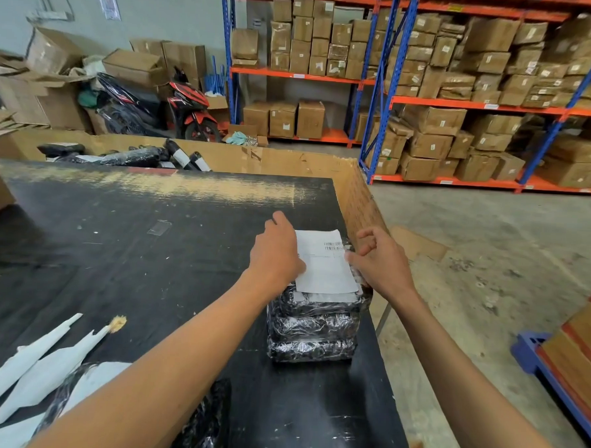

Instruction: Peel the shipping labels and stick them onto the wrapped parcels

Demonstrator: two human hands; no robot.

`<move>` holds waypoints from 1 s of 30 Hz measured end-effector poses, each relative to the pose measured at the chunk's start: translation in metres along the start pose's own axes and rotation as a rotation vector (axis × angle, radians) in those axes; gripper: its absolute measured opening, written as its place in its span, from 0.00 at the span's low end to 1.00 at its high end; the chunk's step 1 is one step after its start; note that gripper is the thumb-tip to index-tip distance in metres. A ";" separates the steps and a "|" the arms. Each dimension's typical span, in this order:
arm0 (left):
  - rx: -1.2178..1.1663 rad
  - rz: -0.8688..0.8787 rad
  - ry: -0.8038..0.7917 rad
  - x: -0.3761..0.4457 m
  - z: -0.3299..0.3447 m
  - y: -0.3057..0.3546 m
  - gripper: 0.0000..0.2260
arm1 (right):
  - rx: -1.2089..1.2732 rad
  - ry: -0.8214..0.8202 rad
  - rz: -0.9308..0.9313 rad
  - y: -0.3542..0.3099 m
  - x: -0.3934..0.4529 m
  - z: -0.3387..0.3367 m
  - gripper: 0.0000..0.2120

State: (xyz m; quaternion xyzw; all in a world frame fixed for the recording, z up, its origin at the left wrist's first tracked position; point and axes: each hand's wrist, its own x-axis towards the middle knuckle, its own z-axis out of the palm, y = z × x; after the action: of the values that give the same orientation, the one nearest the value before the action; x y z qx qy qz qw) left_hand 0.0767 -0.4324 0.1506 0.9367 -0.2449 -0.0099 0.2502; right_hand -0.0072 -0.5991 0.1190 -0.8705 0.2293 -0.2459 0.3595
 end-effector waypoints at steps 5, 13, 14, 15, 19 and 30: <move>0.208 0.215 -0.392 0.010 0.001 -0.009 0.41 | -0.184 -0.169 -0.177 0.019 0.011 0.015 0.11; 0.339 0.183 -0.481 0.025 0.007 -0.021 0.55 | -0.353 -0.357 -0.153 0.013 0.030 0.025 0.28; 0.360 0.182 -0.480 0.027 0.007 -0.021 0.56 | -0.424 -0.383 -0.151 0.011 0.033 0.025 0.27; 0.377 0.177 -0.483 0.028 0.007 -0.021 0.56 | -0.493 -0.406 -0.144 0.010 0.037 0.026 0.27; 0.416 0.128 -0.542 0.031 0.005 -0.020 0.58 | -0.520 -0.454 -0.099 0.003 0.040 0.026 0.26; 0.446 0.109 -0.425 0.041 0.016 -0.018 0.34 | -0.077 -0.307 0.083 0.016 0.042 0.027 0.22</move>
State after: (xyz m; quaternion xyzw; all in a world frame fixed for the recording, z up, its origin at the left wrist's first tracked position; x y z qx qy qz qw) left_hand 0.1187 -0.4451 0.1328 0.9308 -0.3378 -0.1382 -0.0181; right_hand 0.0379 -0.6197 0.1012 -0.9008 0.2167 -0.0858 0.3664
